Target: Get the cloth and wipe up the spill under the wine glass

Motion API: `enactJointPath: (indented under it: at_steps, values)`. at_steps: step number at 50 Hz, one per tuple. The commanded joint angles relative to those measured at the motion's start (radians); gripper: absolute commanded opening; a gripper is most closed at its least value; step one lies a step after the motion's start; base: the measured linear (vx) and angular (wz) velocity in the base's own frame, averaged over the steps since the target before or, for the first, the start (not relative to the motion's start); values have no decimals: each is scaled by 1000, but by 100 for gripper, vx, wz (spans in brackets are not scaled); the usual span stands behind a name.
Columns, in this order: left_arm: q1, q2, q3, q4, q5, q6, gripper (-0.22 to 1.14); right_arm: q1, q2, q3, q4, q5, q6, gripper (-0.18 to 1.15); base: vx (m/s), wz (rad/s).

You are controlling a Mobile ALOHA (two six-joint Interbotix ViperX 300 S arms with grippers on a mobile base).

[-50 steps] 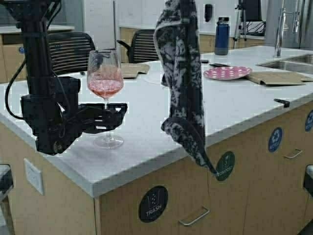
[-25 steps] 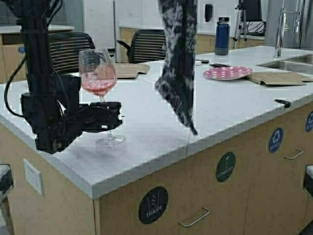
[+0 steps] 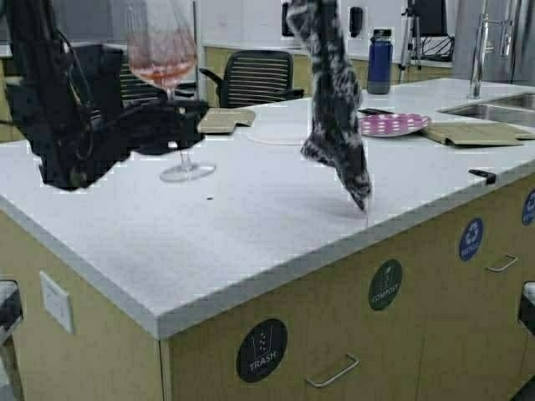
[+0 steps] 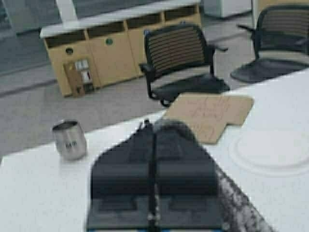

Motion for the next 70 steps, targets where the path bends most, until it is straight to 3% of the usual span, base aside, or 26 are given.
enactJointPath:
  at_steps: [1, 29, 42, 53, 59, 70]
  values:
    - [-3, -152, 25, 2, 55, 0, 26, 37, 49, -32, -5, -5, 3, 6, 0, 0]
    - [-2, -670, 2, 2, 541, 0, 26, 259, 371, -40, -5, -14, 11, 6, 0, 0]
    - [-2, -778, -78, 0, 752, 3, 26, 431, 468, -91, -11, -15, 61, 6, 0, 0]
    - [-3, -772, -91, 0, 764, 3, 26, 572, 499, -164, -12, -15, 66, 6, 0, 0]
    - [-2, -742, -92, 0, 764, 3, 26, 566, 483, -150, -8, -14, 64, 6, 0, 0]
    - [-3, -670, -95, 2, 750, 3, 26, 405, 422, -11, 23, -18, 69, 6, 0, 0]
